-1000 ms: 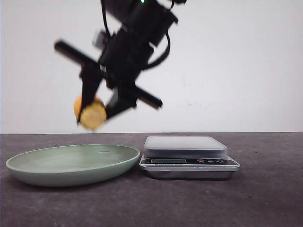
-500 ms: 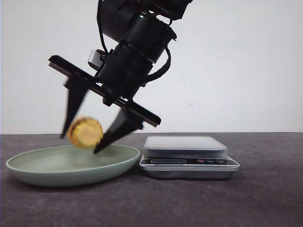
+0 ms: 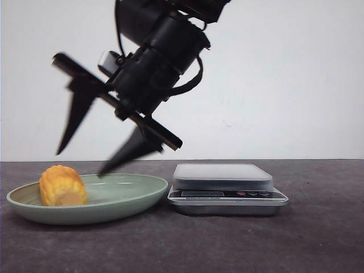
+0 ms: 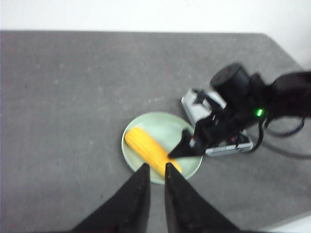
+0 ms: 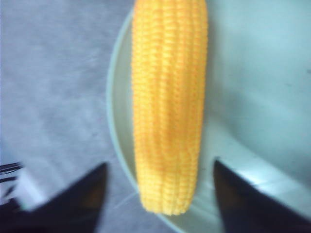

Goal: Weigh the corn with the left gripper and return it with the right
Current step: 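Open the right gripper and withdraw it upward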

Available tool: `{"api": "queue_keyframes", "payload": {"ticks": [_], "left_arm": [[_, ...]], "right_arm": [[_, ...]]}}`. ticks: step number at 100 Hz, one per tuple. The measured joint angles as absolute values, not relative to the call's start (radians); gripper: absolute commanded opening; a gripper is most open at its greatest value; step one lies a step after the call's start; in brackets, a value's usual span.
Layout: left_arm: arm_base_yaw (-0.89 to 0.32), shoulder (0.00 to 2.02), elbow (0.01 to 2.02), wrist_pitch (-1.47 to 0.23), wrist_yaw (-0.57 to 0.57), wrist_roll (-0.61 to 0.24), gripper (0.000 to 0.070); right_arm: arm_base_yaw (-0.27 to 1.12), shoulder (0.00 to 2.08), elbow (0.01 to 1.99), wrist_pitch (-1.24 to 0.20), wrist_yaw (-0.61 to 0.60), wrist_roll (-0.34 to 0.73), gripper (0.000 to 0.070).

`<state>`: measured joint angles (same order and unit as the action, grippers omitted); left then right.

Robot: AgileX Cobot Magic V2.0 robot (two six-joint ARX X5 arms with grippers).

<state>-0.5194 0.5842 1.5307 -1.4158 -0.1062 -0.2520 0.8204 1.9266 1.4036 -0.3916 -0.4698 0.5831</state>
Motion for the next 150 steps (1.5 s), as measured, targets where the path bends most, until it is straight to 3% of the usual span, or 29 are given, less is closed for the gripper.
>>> {"api": "queue_keyframes", "payload": {"ticks": [7, 16, 29, 49, 72, 99, 150], "left_arm": [[-0.519, 0.584, 1.531, -1.417, -0.107, -0.253, 0.0012], [-0.519, 0.584, 1.531, -1.417, -0.107, -0.254, 0.0012], [-0.519, 0.584, 1.531, -1.417, -0.107, -0.255, 0.0012], [-0.519, 0.584, 1.531, -1.417, -0.107, -0.263, 0.0012], [-0.519, 0.584, 1.531, -1.417, -0.137, -0.266, 0.0012], [-0.519, 0.584, 1.531, -1.386, -0.157, -0.277, 0.0012], [-0.519, 0.584, 1.531, -1.371, -0.158, -0.278, 0.0012]], "right_arm": [[0.808, 1.897, 1.413, -0.377, -0.518, 0.577, 0.0008], [0.8, 1.811, 1.42, -0.357, -0.489, 0.542, 0.0007], [0.834, 1.636, 1.433, -0.368, -0.344, 0.43, 0.0007], [0.918, 1.364, 1.438, -0.463, -0.043, 0.17, 0.0007], [1.001, 1.104, 1.438, -0.566, 0.03, -0.019, 0.0006], [1.048, 0.96, 1.435, -0.647, 0.318, -0.083, 0.0006], [1.055, 0.862, 1.433, -0.735, 0.315, -0.089, 0.0006]]}}
